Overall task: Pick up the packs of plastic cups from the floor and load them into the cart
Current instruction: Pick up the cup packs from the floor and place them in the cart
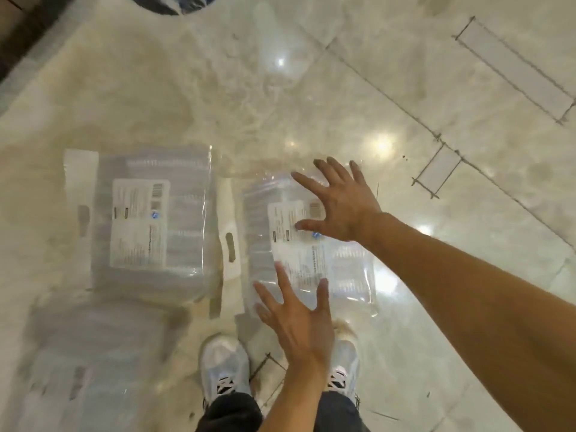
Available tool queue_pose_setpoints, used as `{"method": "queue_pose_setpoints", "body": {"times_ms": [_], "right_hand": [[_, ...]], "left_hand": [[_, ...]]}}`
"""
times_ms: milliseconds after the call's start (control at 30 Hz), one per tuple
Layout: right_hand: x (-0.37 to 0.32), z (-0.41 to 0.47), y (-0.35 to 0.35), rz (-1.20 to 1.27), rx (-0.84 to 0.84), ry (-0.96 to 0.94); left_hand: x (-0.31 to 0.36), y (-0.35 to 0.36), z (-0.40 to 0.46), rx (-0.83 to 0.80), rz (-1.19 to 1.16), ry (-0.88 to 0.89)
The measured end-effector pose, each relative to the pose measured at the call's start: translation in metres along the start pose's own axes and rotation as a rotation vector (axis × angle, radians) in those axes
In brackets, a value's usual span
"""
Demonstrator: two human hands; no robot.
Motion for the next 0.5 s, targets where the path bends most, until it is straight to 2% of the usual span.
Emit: {"method": "queue_pose_setpoints", "body": {"times_ms": [67, 167, 233, 267, 300, 333, 433, 500], "right_hand": [[0.004, -0.002, 0.020, 0.020, 0.113, 0.065], [0.014, -0.046, 0.048, 0.126, 0.274, 0.352], [0.025, -0.083, 0.062, 0.200, 0.276, 0.550], [0.032, -0.097, 0.067, 0.254, 0.243, 0.615], [0.038, -0.105, 0.068, 0.319, 0.208, 0.647], [0.044, -0.109, 0.069, 0.382, 0.181, 0.649], [0.052, -0.105, 0.069, 0.452, 0.157, 0.556], [0.054, -0.100, 0.075, 0.447, 0.167, 0.512]], "left_hand": [[-0.007, 0.014, 0.015, 0.035, 0.014, 0.076], [-0.011, 0.013, 0.026, 0.106, 0.228, 0.338], [-0.012, 0.005, 0.038, 0.139, 0.363, 0.573], [-0.012, 0.000, 0.043, 0.151, 0.389, 0.636], [-0.011, -0.004, 0.049, 0.161, 0.377, 0.626], [-0.010, -0.009, 0.052, 0.165, 0.330, 0.544], [-0.007, -0.008, 0.042, 0.107, 0.073, 0.144], [-0.002, 0.002, 0.034, 0.021, -0.113, 0.072]]}}
Point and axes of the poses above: each hand's wrist, its own z-axis towards the middle knuckle, its own y-axis out of the palm, x = y × z, the point moved 3 cm from there along z, towards the middle knuckle, and after that the axes turned 6 degrees about -y, right-handed, at the moved point
